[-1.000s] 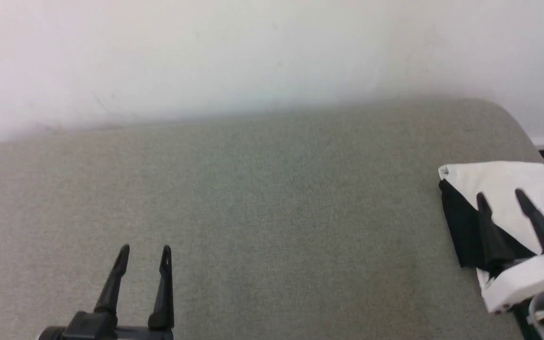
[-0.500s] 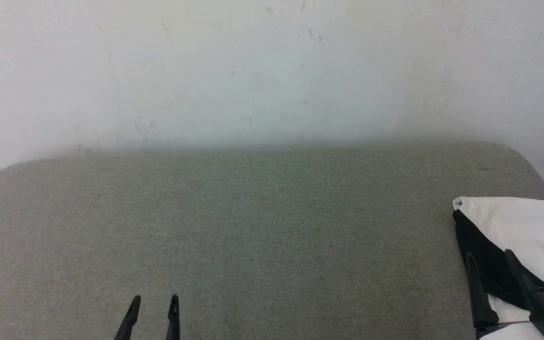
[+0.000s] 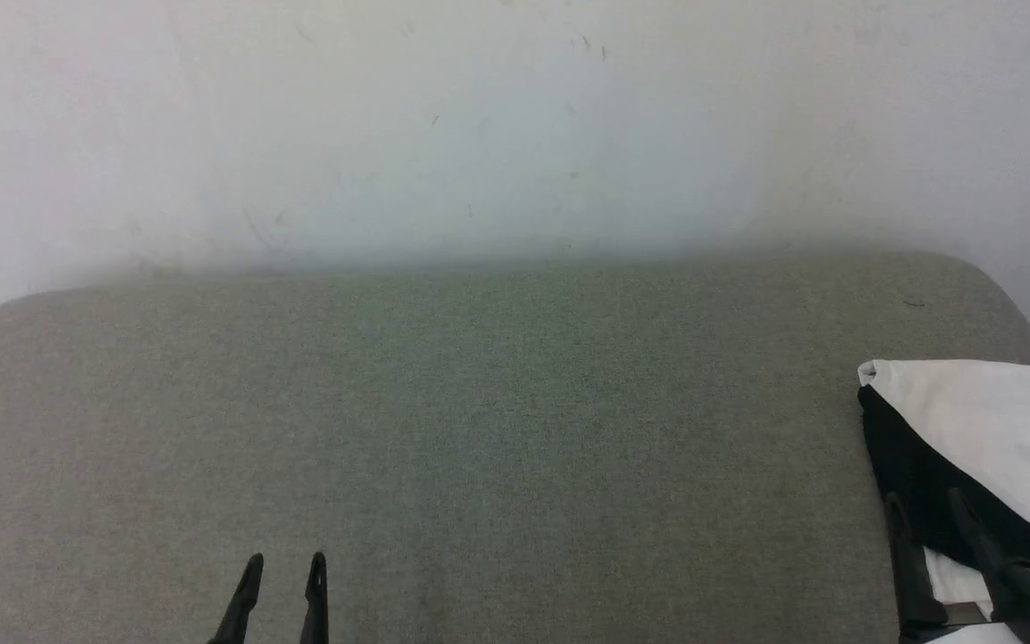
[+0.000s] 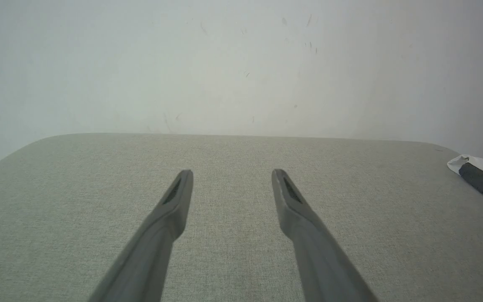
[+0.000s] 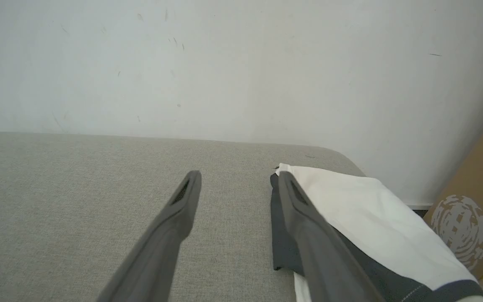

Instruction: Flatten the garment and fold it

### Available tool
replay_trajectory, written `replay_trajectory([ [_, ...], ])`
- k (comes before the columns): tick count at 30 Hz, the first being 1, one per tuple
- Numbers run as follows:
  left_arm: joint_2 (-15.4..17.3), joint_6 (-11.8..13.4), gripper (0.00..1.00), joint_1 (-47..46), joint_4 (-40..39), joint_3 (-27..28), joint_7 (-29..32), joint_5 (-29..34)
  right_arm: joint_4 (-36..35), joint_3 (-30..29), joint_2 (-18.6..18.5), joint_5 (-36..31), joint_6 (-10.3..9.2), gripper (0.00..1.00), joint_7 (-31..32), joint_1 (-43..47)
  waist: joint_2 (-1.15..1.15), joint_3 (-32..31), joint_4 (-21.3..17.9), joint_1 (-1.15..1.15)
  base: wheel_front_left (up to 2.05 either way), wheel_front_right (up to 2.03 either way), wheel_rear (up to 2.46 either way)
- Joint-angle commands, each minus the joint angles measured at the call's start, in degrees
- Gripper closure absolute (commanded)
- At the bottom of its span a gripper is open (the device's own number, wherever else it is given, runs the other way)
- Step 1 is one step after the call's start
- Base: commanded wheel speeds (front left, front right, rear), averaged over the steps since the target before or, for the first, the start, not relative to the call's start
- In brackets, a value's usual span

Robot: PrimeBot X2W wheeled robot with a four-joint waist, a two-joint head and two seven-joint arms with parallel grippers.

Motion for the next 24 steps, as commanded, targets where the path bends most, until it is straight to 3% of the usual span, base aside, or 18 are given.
replay_trajectory([
  [1, 0.01, 0.0, 1.0, -0.01, 0.02, -0.01, 0.02, -0.01, 0.0, 0.01, -0.01, 0.0, 0.0, 1.0, 0.01, 0.02, 0.0, 0.0, 0.0, 0.0, 0.0, 0.0, 0.0],
  [24, -1.54, -1.38, 1.0, -2.62, 0.7, 1.68, 2.3, 2.36, 0.21, 1.17, 0.02, -0.19, -0.01, 1.0, 1.49, -1.89, 0.0, 0.78, -0.06, 0.0, 0.0, 0.0, 0.0],
])
